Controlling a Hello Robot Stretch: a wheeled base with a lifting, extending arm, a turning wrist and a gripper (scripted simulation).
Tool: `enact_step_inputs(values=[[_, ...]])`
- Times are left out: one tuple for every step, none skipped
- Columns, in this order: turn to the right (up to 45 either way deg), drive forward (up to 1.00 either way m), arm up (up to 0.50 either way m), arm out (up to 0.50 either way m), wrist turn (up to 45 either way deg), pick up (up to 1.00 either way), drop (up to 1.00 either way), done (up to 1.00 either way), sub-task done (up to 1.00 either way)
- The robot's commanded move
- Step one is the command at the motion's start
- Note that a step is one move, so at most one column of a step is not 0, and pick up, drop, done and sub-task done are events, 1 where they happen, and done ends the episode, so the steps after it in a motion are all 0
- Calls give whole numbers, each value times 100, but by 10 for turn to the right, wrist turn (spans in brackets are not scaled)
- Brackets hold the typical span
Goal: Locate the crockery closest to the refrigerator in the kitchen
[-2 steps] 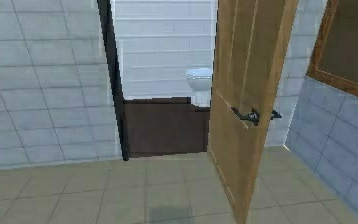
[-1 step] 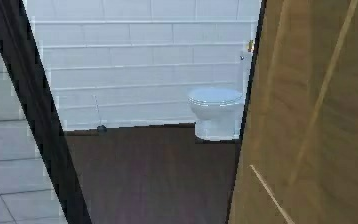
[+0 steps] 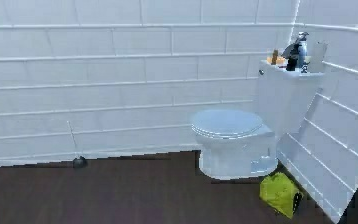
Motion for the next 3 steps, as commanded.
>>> enact_step_inputs(values=[[-330, 0, 0, 0, 0, 0, 0, 0, 0], [0, 70, 0, 0, 0, 0, 0, 0, 0], [-240, 0, 0, 0, 0, 0, 0, 0, 0]])
